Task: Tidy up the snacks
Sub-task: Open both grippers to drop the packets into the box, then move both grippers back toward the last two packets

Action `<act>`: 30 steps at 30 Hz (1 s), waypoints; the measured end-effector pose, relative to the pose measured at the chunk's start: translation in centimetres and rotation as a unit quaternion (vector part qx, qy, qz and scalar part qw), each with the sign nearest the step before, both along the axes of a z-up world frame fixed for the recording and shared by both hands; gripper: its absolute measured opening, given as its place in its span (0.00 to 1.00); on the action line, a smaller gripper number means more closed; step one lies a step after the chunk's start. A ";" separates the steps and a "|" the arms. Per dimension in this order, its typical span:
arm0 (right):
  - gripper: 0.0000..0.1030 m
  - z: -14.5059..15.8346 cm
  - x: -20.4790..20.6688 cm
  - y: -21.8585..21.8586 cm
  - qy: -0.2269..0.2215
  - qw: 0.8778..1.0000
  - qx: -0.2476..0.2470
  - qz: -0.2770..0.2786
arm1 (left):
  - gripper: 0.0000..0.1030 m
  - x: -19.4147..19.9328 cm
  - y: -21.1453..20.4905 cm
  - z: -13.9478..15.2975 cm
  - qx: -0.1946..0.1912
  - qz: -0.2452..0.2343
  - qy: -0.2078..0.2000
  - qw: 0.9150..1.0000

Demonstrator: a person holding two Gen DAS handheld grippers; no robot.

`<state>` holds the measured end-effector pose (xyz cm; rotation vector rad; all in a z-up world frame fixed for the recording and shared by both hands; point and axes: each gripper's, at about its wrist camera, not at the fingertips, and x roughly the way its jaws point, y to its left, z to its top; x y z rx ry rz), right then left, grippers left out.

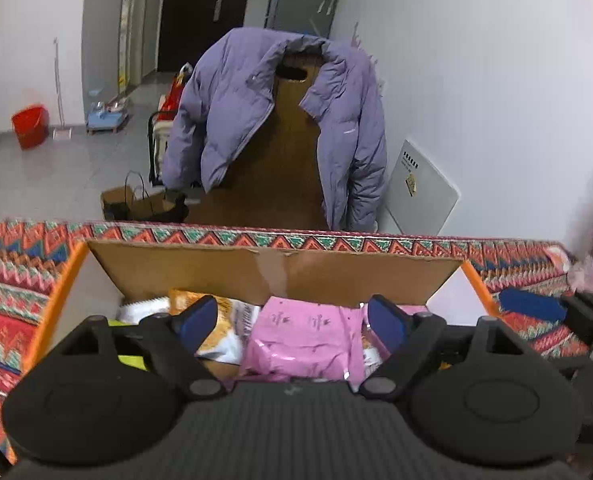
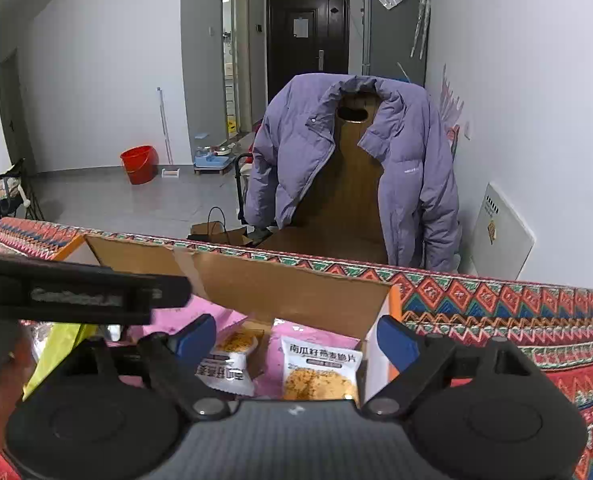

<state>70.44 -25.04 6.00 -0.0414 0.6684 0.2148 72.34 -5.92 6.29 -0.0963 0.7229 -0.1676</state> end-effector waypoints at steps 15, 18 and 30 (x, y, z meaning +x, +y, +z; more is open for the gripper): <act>0.96 3.0 -9.2 -2.3 0.005 0.999 0.032 0.008 | 0.93 -11.6 3.6 3.7 0.048 -0.004 -0.047 0.998; 0.96 3.9 -12.6 -2.5 -0.004 1.000 0.028 0.004 | 0.97 -15.7 4.3 4.5 0.044 0.007 -0.078 0.996; 0.97 4.3 -27.9 -2.6 -0.044 0.998 0.041 0.012 | 1.00 -33.3 5.9 4.1 0.035 0.029 -0.131 0.990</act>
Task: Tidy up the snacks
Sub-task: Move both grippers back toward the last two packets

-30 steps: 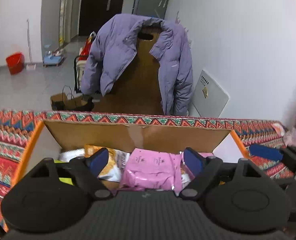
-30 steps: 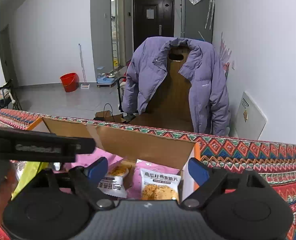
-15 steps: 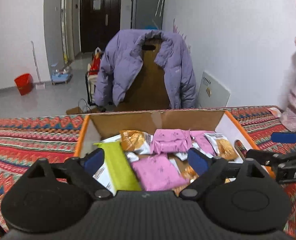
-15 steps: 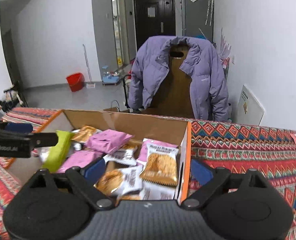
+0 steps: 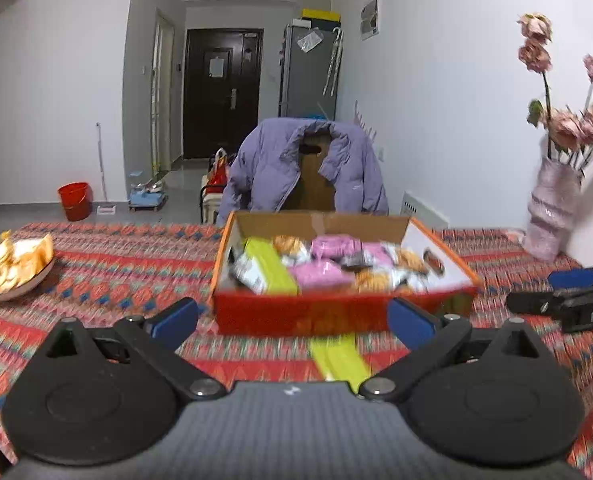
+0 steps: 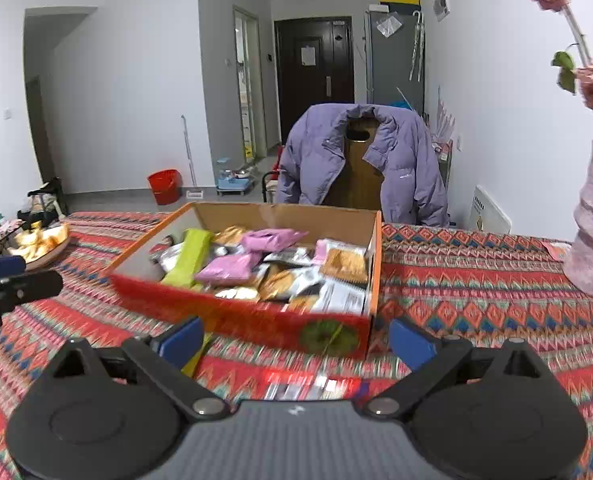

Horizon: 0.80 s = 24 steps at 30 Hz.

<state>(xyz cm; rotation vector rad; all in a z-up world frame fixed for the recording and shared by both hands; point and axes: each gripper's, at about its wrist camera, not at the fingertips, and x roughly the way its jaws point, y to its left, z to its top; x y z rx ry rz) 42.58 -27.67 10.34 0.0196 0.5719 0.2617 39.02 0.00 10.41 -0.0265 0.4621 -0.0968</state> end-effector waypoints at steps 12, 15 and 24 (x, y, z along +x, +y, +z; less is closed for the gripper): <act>0.98 -1.2 -15.1 1.0 -0.035 0.999 0.021 0.020 | 1.00 -13.8 0.1 -2.3 0.002 0.001 -0.004 1.000; 1.00 -1.7 -18.1 1.7 -0.046 0.999 0.007 0.021 | 1.00 -16.5 -0.1 -2.3 0.006 0.015 -0.010 1.000; 1.00 -3.5 -26.1 2.3 -0.080 0.997 -0.007 0.021 | 1.00 -23.2 0.3 -2.7 -0.008 0.029 -0.019 0.999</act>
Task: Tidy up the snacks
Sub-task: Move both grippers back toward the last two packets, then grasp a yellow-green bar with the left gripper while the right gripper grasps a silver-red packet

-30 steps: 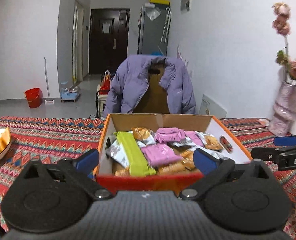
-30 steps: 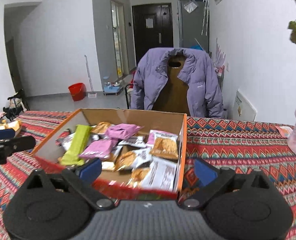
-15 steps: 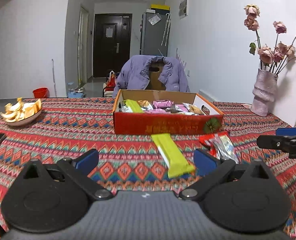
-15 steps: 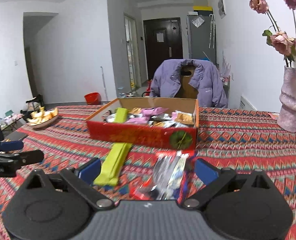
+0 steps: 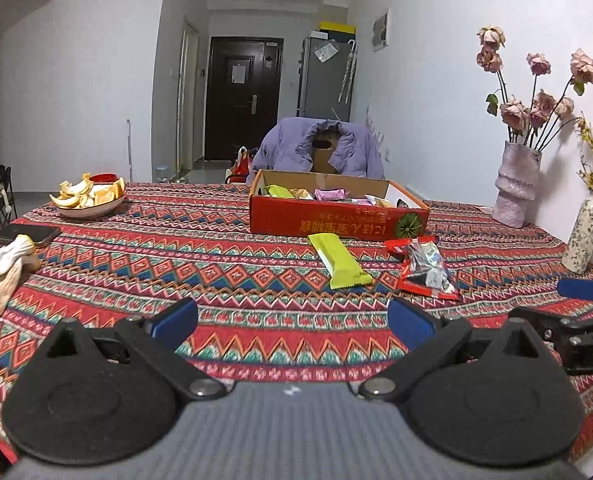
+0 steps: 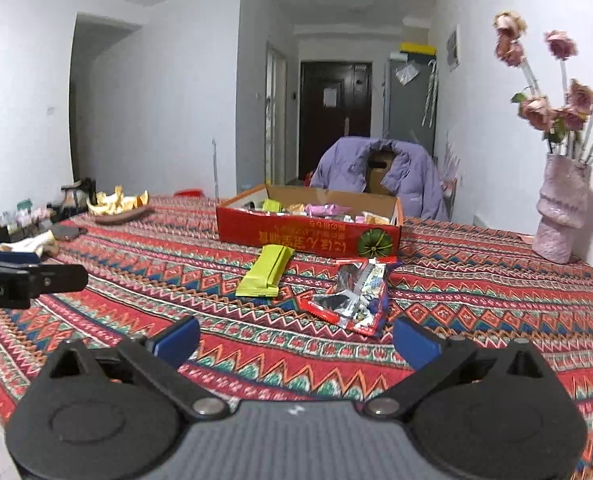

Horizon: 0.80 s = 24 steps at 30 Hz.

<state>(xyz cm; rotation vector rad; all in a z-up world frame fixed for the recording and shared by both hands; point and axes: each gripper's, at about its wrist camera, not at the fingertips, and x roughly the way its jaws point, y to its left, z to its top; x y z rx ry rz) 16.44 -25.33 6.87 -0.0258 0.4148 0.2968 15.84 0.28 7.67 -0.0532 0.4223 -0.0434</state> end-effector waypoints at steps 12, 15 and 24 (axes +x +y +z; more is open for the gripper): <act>1.00 -1.2 -3.4 -1.6 0.001 0.999 0.026 -0.034 | 1.00 -2.0 0.8 -0.6 0.008 0.019 0.008 1.000; 1.00 -1.4 -3.2 -2.1 0.002 0.998 0.034 -0.043 | 1.00 -1.7 0.7 -0.9 0.005 0.017 0.017 1.000; 1.00 -2.3 -0.7 -2.8 0.020 0.998 0.045 -0.049 | 1.00 1.3 -0.5 -1.9 0.008 0.005 0.044 0.999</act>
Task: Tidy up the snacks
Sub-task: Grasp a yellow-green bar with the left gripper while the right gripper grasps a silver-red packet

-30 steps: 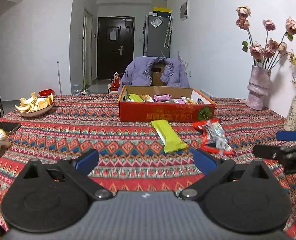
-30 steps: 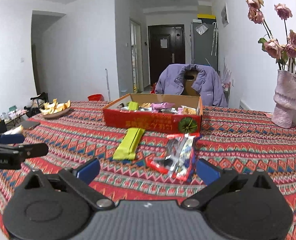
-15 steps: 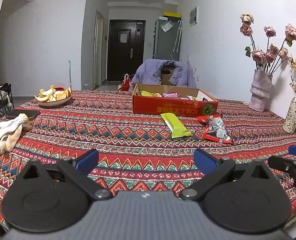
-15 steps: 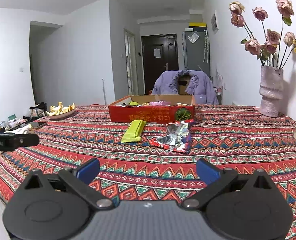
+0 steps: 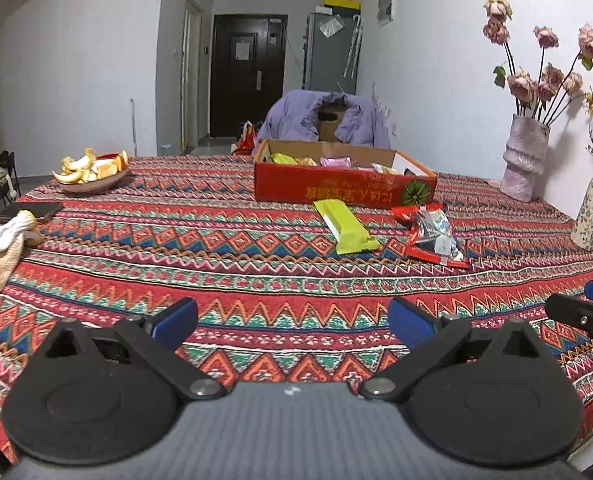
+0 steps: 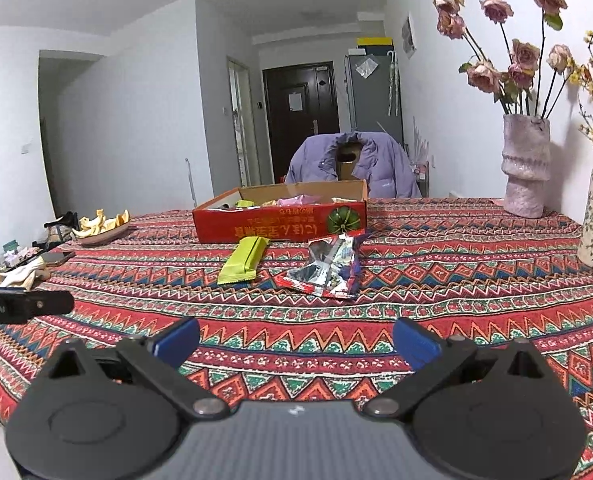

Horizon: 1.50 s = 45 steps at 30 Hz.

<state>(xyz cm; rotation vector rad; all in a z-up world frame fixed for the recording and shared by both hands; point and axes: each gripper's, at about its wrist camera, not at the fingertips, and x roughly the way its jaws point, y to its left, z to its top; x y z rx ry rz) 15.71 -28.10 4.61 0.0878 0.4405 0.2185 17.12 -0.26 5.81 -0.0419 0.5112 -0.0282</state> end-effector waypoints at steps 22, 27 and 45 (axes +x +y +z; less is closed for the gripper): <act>0.98 -0.2 18.5 0.1 0.082 0.997 -0.010 0.014 | 0.96 19.3 -5.0 -0.5 0.015 -0.054 0.048 0.997; 0.93 -2.0 23.9 1.1 0.103 0.994 -0.023 0.016 | 0.81 24.7 -6.0 -2.0 0.022 -0.066 0.062 0.996; 0.67 -5.7 31.1 2.3 0.130 0.991 -0.018 0.004 | 0.45 31.9 -7.3 -6.8 0.037 -0.062 0.090 0.993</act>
